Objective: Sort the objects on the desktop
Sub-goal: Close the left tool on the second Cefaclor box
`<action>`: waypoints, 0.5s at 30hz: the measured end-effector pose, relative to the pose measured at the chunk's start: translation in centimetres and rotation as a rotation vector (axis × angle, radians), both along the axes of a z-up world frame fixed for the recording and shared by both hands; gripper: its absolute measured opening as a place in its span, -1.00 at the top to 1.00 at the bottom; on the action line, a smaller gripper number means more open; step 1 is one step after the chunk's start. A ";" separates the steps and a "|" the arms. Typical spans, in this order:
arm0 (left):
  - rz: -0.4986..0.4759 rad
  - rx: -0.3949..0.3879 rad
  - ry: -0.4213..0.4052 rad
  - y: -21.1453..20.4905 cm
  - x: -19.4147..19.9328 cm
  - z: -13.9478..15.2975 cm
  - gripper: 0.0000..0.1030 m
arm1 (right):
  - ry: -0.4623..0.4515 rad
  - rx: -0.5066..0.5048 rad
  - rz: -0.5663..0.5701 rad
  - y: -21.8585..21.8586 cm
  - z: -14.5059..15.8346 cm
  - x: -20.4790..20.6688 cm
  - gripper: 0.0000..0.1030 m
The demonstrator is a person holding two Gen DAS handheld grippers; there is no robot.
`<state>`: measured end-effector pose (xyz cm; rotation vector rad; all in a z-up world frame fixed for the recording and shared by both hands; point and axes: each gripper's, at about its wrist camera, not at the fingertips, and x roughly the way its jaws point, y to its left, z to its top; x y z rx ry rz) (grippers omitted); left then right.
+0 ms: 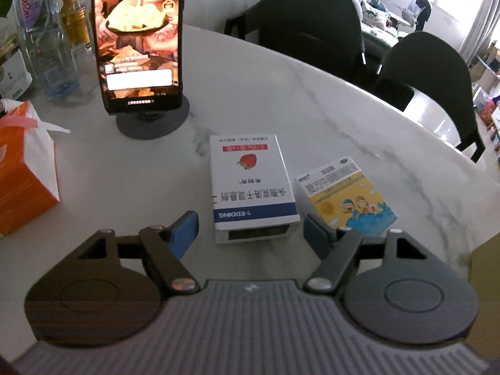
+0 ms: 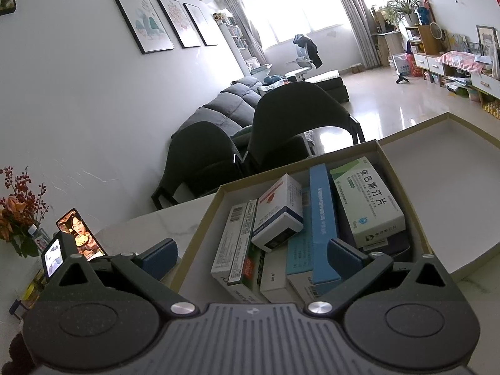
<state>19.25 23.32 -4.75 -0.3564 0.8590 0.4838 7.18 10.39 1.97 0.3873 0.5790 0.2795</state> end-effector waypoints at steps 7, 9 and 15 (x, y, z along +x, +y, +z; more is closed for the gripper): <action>-0.027 0.024 -0.003 -0.1 -0.3 -0.3 -0.14 | 0.002 0.000 -0.003 -0.1 0.0 0.1 -0.99; -0.045 0.029 -0.003 -0.1 -0.6 -0.3 -0.14 | 0.003 0.000 -0.001 -0.1 -0.1 0.2 -0.99; -0.109 0.043 0.009 -0.1 -2.1 -0.3 -0.13 | 0.003 -0.001 0.005 0.1 -0.1 0.2 -0.99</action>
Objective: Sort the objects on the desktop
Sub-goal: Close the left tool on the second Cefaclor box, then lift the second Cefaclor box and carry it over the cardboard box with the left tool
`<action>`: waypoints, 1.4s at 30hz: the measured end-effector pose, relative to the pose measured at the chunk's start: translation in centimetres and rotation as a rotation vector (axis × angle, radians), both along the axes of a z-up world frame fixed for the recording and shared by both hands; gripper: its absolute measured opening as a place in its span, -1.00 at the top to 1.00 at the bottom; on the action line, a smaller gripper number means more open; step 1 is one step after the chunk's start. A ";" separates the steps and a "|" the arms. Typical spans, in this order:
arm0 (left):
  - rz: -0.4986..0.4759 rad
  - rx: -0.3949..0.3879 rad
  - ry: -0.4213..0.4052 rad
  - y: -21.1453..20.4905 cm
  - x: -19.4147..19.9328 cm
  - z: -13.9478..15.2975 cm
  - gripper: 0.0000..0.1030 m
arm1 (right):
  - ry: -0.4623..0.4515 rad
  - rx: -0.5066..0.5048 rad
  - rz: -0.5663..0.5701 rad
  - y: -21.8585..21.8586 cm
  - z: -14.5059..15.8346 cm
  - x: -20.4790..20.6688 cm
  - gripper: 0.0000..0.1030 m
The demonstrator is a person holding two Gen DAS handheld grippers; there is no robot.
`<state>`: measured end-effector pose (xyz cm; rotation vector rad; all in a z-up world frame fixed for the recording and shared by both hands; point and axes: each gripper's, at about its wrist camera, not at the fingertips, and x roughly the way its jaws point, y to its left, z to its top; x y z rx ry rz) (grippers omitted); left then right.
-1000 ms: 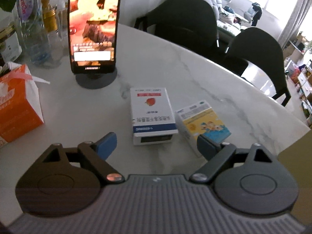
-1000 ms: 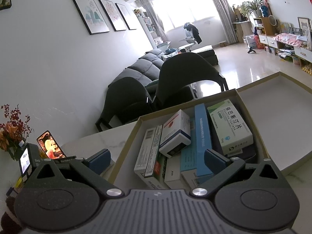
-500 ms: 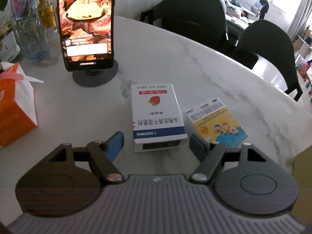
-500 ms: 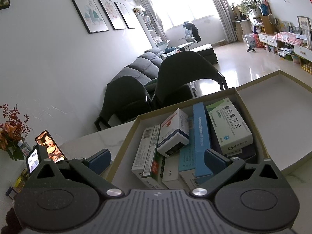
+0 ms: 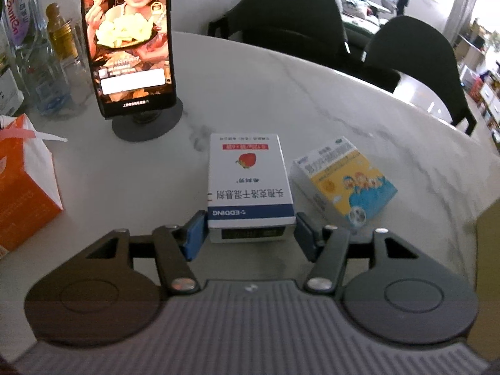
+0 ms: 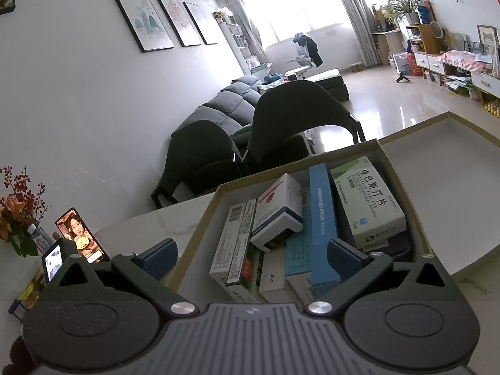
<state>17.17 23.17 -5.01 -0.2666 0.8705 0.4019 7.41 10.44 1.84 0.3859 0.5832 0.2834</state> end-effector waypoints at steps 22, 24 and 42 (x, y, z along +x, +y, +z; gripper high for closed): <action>-0.098 0.038 0.047 -0.8 0.1 -0.1 -0.12 | 0.002 0.003 0.001 0.1 -0.2 0.2 -0.99; -0.090 0.038 0.035 -1.0 -0.1 0.1 -0.12 | 0.004 -0.004 -0.008 0.0 -0.3 0.2 -0.99; -0.176 0.068 -0.156 -6.3 -2.8 5.5 -0.09 | 0.001 0.008 -0.030 -1.3 -0.6 0.1 -0.99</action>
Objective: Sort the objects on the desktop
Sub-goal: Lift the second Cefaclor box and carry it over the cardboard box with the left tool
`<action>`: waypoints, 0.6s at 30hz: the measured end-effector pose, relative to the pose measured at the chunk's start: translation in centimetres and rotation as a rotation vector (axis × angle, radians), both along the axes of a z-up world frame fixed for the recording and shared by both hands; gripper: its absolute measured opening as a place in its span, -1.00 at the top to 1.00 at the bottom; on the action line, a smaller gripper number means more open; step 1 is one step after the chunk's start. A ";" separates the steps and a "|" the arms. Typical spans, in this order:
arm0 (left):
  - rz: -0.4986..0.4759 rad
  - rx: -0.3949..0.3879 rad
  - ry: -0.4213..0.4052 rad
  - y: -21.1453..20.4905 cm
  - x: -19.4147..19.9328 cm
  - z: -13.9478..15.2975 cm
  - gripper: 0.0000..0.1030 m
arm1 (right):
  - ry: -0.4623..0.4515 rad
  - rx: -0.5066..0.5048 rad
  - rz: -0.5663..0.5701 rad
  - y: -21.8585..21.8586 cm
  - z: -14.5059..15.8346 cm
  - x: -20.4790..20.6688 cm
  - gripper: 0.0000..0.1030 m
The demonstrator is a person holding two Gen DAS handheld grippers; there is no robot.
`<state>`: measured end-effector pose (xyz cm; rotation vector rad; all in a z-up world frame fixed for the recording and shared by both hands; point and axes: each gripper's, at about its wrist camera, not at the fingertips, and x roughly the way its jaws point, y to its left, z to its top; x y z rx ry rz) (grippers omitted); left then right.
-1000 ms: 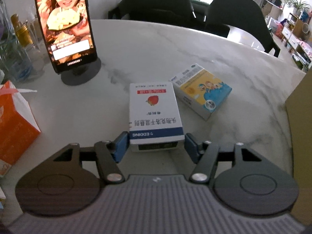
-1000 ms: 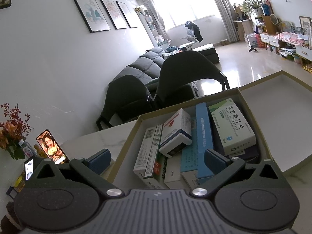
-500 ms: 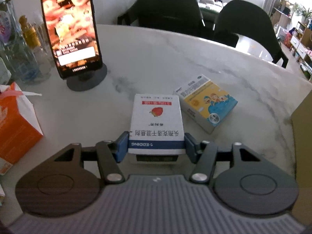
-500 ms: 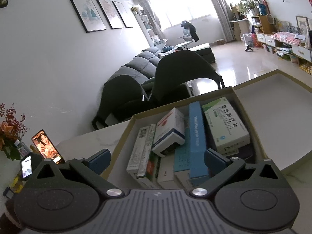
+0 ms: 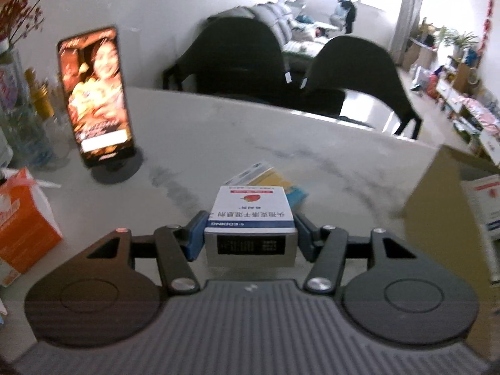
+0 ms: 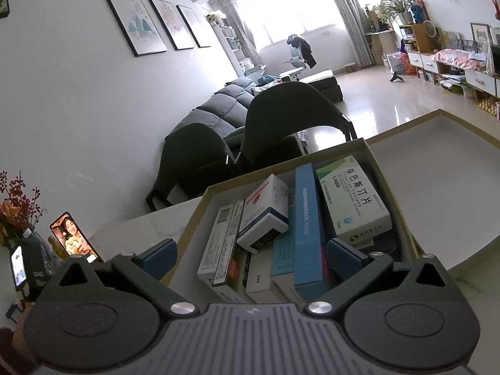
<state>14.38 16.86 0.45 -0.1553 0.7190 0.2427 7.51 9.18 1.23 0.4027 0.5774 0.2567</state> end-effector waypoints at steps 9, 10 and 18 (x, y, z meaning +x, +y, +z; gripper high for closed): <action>-0.106 -0.013 -0.055 -3.8 0.5 1.7 -0.09 | -0.003 0.015 -0.011 -0.9 0.0 -0.5 -0.99; -0.118 -0.017 -0.062 -4.2 0.5 1.9 -0.09 | -0.002 0.016 -0.012 -1.0 0.0 -0.5 -0.99; -0.202 -0.032 -0.121 -7.3 0.3 3.3 -0.09 | 0.005 0.027 -0.024 -1.9 -0.3 -0.6 -0.99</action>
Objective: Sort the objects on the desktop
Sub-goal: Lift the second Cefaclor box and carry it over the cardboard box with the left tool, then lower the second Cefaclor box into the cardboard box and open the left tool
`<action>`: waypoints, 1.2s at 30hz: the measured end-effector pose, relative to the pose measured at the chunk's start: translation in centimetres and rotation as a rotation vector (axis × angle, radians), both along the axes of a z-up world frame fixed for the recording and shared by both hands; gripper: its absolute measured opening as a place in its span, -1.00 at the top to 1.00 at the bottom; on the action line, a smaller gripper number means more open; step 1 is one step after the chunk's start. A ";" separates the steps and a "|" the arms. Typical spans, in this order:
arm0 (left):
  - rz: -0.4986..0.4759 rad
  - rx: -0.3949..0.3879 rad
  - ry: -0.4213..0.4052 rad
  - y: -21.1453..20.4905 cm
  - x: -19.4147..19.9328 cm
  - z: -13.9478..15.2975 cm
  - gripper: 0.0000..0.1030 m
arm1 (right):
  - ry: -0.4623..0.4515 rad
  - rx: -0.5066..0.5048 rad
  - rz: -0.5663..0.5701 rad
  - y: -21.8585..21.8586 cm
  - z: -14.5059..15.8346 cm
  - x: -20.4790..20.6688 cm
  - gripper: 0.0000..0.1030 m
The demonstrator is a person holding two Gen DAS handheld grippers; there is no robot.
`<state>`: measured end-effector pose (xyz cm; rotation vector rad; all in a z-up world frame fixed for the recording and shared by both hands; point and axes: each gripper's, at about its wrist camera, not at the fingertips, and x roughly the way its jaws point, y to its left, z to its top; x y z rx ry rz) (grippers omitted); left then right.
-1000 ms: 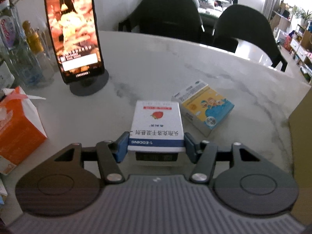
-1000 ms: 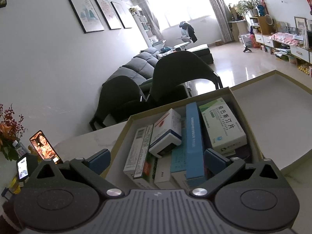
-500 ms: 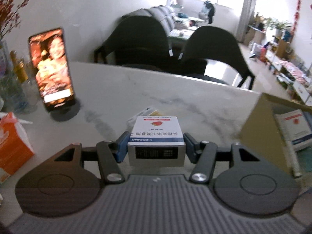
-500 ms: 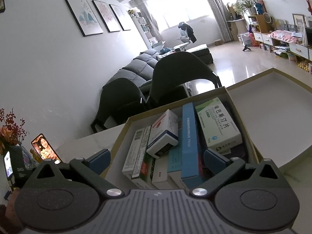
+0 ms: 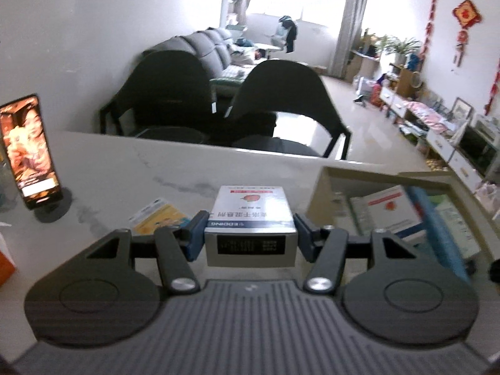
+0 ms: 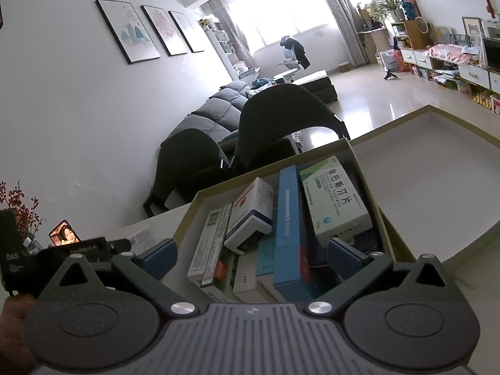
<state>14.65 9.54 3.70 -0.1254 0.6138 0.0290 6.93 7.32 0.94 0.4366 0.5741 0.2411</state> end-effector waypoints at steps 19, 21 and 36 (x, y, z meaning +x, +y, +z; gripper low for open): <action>-0.189 -0.027 -0.011 -7.0 2.9 -0.2 -0.10 | 0.008 0.023 -0.028 -1.6 -0.5 -0.1 -0.99; -0.196 -0.021 -0.002 -7.5 3.3 -0.6 -0.10 | 0.009 0.024 -0.028 -1.6 -0.6 0.0 -0.99; -0.145 -0.009 0.033 -8.0 4.7 -1.8 -0.13 | 0.023 0.027 -0.033 -1.9 -1.0 0.4 -0.99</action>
